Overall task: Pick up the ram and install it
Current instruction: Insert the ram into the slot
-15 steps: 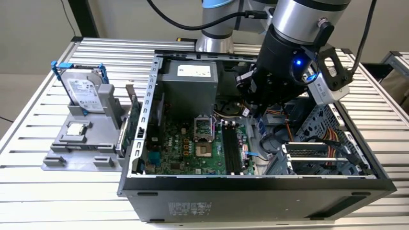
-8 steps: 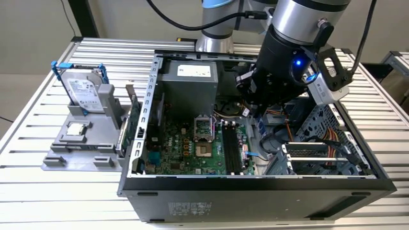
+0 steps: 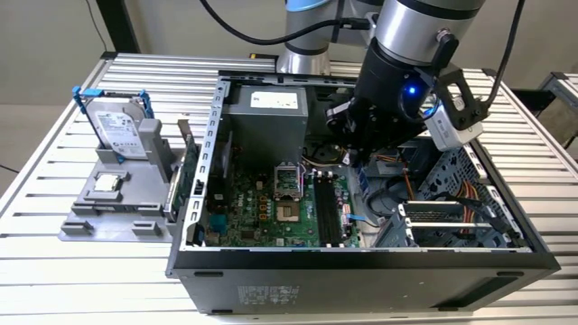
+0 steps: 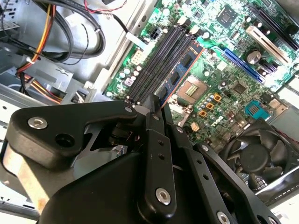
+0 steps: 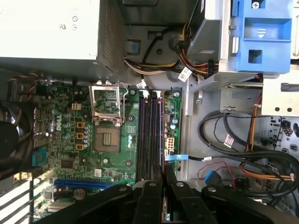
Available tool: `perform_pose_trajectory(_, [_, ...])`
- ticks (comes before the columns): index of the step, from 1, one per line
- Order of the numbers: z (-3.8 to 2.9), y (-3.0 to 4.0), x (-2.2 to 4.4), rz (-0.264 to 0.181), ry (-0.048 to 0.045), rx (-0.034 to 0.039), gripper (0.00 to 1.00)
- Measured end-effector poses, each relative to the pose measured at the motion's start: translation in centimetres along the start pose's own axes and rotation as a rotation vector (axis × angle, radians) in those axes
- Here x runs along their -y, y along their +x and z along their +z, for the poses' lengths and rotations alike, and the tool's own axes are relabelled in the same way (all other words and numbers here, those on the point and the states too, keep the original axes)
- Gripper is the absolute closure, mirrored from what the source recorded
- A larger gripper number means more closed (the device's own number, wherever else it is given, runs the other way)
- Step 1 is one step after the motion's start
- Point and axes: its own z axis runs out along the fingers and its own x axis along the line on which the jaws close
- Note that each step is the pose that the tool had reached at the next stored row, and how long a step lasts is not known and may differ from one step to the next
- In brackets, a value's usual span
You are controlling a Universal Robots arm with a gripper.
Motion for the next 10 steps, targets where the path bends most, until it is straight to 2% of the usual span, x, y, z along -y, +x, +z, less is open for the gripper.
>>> perform_pose_trajectory(4, [0.29,0.25,-0.21,0.001,0.0048,0.0,1.0])
perform_pose_trajectory(10, [0.61,0.26,-0.31,0.002,0.0154,-0.0004,1.0])
